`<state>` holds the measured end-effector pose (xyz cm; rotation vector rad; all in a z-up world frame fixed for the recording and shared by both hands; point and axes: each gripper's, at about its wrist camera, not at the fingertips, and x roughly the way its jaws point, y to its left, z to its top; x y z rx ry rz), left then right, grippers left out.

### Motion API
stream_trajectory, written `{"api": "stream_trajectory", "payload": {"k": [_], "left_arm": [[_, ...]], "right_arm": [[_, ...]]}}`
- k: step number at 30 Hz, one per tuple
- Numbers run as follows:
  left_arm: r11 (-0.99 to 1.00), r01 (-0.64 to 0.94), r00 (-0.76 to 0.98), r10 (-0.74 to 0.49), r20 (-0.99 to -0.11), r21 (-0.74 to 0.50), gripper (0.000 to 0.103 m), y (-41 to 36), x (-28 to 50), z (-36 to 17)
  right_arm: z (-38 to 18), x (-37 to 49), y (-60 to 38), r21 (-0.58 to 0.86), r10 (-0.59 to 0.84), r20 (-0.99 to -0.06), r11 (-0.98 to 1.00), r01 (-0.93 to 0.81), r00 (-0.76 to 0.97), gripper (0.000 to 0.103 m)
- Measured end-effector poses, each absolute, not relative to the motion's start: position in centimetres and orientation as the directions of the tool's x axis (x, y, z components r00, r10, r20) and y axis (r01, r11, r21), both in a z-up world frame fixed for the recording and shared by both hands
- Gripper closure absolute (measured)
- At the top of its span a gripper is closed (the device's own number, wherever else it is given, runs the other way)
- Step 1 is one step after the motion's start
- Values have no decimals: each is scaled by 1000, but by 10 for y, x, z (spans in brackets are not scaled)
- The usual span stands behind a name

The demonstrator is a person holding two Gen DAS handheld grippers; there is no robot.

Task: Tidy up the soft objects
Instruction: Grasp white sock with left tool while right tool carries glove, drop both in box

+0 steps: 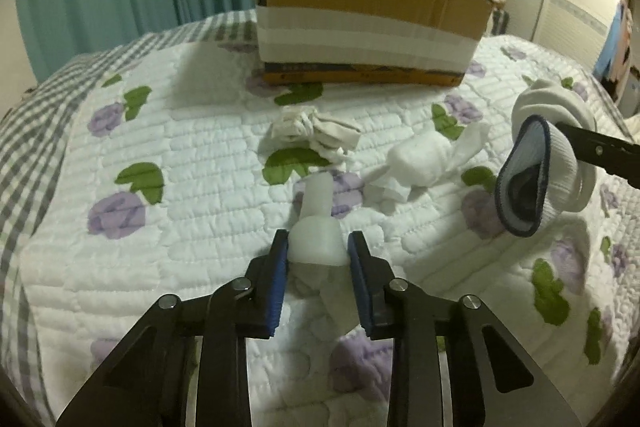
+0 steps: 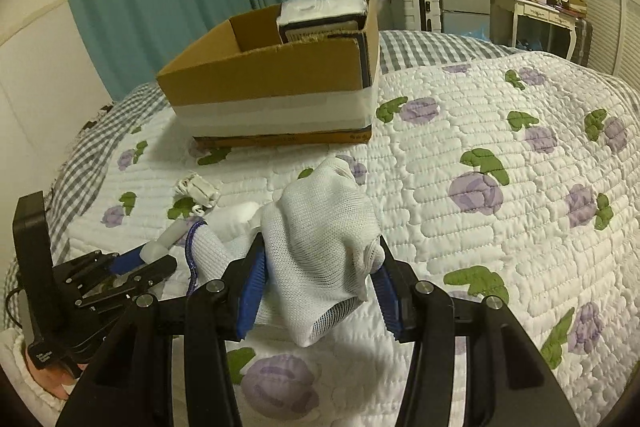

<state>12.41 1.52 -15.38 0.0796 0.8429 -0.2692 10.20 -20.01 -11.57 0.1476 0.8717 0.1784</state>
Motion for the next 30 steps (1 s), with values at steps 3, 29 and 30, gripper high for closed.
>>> {"api": "stream_trajectory", "payload": {"k": [3, 29, 30], "left_arm": [[961, 270, 640, -220, -736, -52, 75, 18, 116, -142], [953, 287, 834, -201, -514, 93, 75, -23, 182, 31], [953, 287, 832, -198, -518, 95, 75, -25, 191, 29]], "right_arm": [[-106, 92, -203, 216, 220, -733, 973, -87, 644, 54], [57, 158, -191, 66, 216, -529, 975, -213, 821, 54], [58, 173, -189, 65, 214, -526, 975, -211, 823, 54]]}}
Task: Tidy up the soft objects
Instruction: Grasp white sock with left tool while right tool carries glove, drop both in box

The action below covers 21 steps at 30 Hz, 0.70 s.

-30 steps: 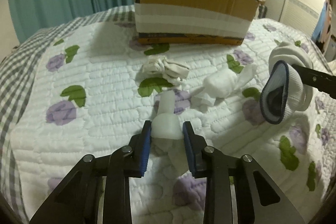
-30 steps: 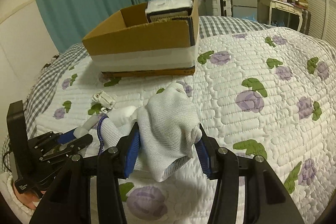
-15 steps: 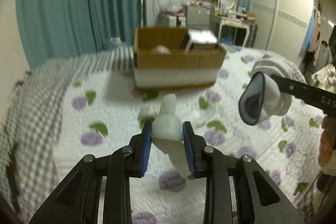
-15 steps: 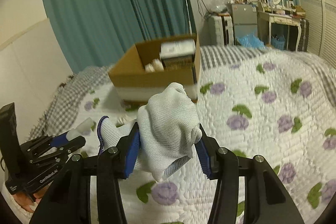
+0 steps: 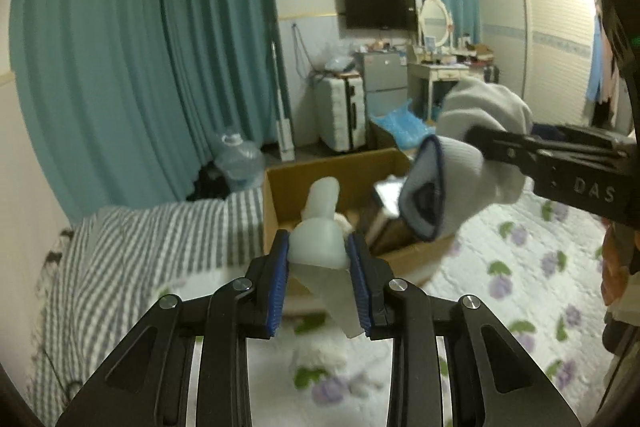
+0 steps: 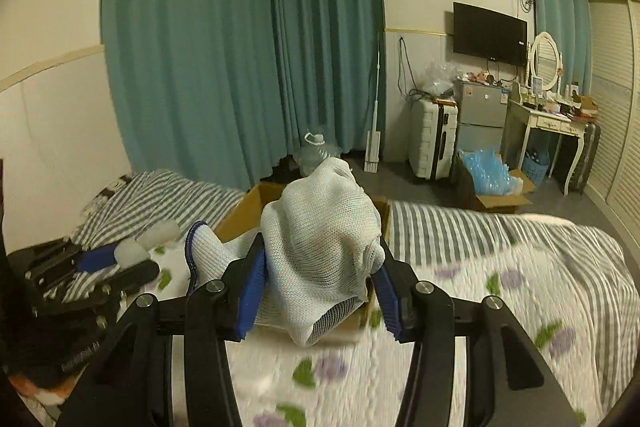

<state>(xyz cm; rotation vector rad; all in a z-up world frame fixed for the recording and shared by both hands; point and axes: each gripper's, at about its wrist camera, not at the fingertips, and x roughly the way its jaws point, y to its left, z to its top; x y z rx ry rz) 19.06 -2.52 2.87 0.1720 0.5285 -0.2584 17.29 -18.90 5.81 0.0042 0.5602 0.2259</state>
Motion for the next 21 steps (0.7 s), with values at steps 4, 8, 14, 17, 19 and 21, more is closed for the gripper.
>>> {"api": "stream_trajectory", "payload": {"k": [4, 8, 14, 17, 19, 21], "left_arm": [[953, 294, 799, -205, -566, 70, 74, -35, 244, 13], [948, 307, 780, -202, -592, 81, 74, -47, 281, -8], [945, 316, 763, -201, -615, 82, 70, -51, 315, -37], [948, 312, 751, -204, -628, 64, 62, -47, 320, -45], [948, 304, 755, -182, -630, 90, 39, -48, 316, -45], [947, 289, 781, -146, -607, 143, 38, -53, 305, -39]], "right_arm": [[49, 233, -184, 117, 242, -540, 970, -213, 806, 54], [26, 290, -180, 170, 264, -574, 965, -202, 775, 54], [-16, 342, -180, 175, 230, -621, 972, -153, 750, 48], [-25, 350, -185, 212, 246, -609, 967, -143, 754, 33], [-24, 348, -188, 236, 255, -587, 962, -140, 768, 25], [-17, 341, -192, 240, 258, -564, 960, -143, 784, 23]]}}
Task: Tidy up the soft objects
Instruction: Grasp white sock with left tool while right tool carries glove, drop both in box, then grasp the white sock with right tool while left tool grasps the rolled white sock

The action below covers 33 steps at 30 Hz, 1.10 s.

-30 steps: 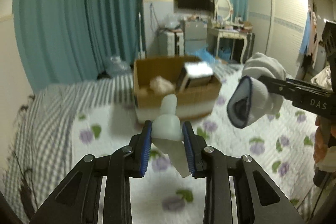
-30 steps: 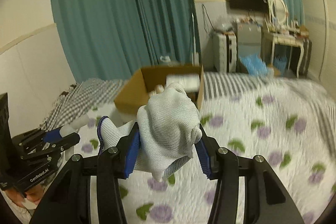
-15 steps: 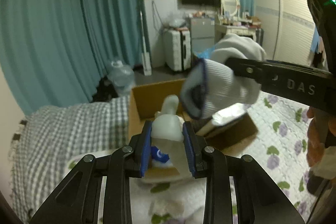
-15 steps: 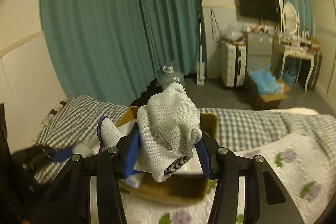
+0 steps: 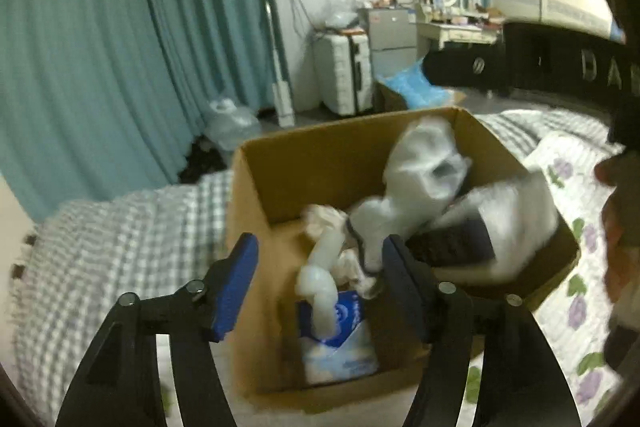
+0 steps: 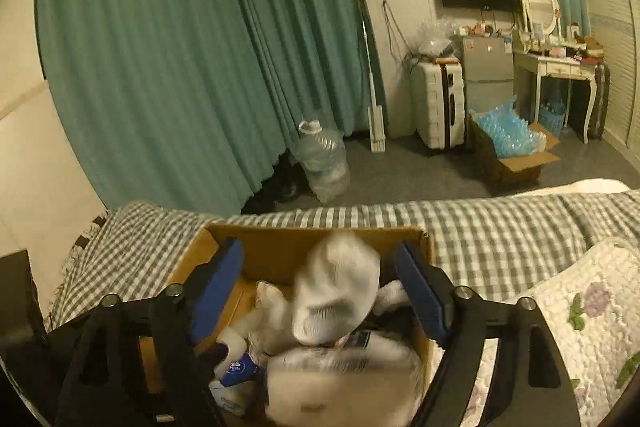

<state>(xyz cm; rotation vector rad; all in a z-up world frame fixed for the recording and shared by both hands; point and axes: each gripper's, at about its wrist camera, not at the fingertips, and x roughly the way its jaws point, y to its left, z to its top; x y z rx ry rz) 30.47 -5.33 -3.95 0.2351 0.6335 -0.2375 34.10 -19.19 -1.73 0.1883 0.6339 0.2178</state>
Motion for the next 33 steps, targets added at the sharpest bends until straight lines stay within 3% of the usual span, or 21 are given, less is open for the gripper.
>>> {"api": "stream_trajectory", "payload": {"k": [3, 9, 13, 20, 27, 33], "left_arm": [[941, 286, 802, -131, -583, 181, 38, -56, 282, -24], [952, 269, 848, -164, -504, 144, 37, -38, 224, 35], [962, 246, 886, -172, -431, 121, 20, -15, 180, 79], [984, 130, 950, -88, -299, 125, 19, 22, 101, 128], [984, 142, 932, -97, -348, 106, 19, 41, 76, 99], [990, 111, 893, -60, -446, 89, 19, 43, 94, 30]], "right_arm": [[-2, 324, -194, 216, 232, -549, 968, -132, 803, 18], [50, 272, -207, 139, 171, -521, 984, -114, 837, 8], [95, 218, -210, 96, 139, -478, 990, -106, 867, 5], [147, 119, -200, 77, 128, -479, 992, -104, 868, 4], [139, 65, -182, 83, 181, -494, 983, -162, 851, 4], [73, 60, -169, 81, 185, -523, 982, -168, 832, 4]]}}
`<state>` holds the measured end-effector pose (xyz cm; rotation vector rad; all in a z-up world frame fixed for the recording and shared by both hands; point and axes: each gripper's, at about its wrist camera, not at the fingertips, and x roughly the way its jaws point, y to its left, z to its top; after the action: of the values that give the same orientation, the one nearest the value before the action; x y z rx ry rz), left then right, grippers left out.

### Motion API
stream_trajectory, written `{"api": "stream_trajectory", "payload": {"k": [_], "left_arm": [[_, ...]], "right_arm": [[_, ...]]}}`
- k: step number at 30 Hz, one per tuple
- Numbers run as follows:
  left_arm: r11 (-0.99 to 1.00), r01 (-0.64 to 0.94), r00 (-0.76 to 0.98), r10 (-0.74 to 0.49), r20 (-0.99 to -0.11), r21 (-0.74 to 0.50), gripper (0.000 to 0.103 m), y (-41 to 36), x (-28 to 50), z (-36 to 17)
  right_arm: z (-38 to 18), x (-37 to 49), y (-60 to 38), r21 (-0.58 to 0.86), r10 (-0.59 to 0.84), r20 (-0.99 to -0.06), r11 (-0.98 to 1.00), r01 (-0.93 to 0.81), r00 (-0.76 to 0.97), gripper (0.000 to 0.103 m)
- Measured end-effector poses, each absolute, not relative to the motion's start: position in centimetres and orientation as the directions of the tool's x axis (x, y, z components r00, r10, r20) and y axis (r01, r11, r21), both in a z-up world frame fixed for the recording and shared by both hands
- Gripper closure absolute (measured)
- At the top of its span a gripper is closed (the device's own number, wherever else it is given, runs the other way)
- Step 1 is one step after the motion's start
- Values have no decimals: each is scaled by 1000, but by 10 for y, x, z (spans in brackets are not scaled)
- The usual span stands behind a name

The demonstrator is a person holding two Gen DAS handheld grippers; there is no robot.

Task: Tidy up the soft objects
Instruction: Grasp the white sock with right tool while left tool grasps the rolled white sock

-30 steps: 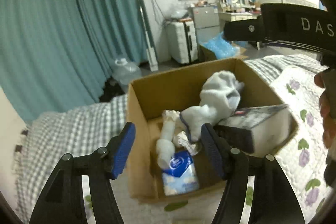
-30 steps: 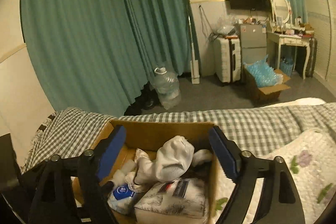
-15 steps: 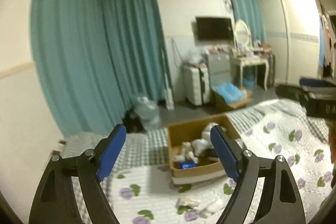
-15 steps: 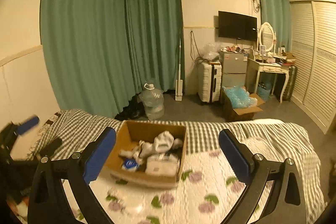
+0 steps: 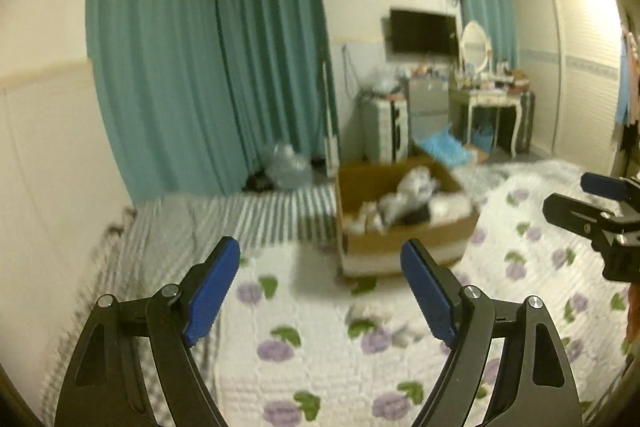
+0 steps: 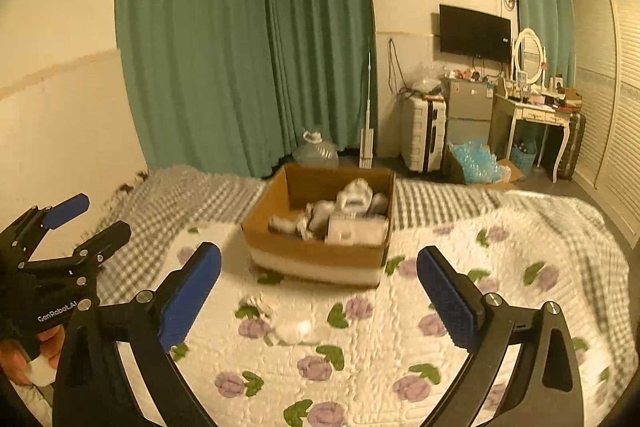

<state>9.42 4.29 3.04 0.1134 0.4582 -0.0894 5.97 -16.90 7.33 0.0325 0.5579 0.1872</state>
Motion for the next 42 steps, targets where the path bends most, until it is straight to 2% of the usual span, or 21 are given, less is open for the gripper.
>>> {"api": "stream_trajectory", "payload": {"k": [2, 8, 16, 19, 21, 22, 24, 29, 32, 38, 42], "left_arm": [[992, 106, 869, -60, -491, 66, 19, 43, 111, 5], [996, 67, 842, -22, -538, 64, 19, 46, 140, -51], [984, 136, 759, -28, -651, 115, 19, 52, 170, -127], [979, 163, 740, -39, -671, 123, 19, 52, 175, -140], [978, 179, 735, -57, -675, 112, 19, 52, 178, -144], [978, 185, 731, -68, -679, 101, 19, 53, 179, -146], [978, 188, 723, -75, -687, 92, 19, 54, 179, -148], [977, 196, 725, -89, -683, 81, 19, 54, 173, -147], [977, 194, 733, -85, -675, 88, 19, 53, 175, -146], [974, 209, 715, -93, -692, 84, 19, 46, 172, -148], [975, 222, 679, -150, -719, 7, 19, 35, 181, -143]], "right_arm": [[48, 67, -163, 72, 175, -542, 984, -162, 822, 4], [-39, 105, -143, 50, 184, -632, 979, -197, 753, 4], [-135, 141, -120, 71, 204, -747, 971, -230, 632, 4], [-156, 152, -114, 80, 216, -774, 966, -246, 595, 16], [-168, 159, -112, 95, 230, -794, 961, -259, 563, 17], [-173, 161, -111, 97, 231, -799, 961, -260, 556, 18], [-178, 163, -110, 101, 232, -804, 961, -259, 547, 25], [-179, 164, -109, 103, 236, -800, 960, -261, 551, 56], [-175, 163, -109, 100, 236, -794, 960, -262, 560, 60], [-159, 163, -120, 117, 244, -762, 963, -243, 600, 60], [-142, 170, -138, 129, 238, -731, 969, -212, 640, 60]]}}
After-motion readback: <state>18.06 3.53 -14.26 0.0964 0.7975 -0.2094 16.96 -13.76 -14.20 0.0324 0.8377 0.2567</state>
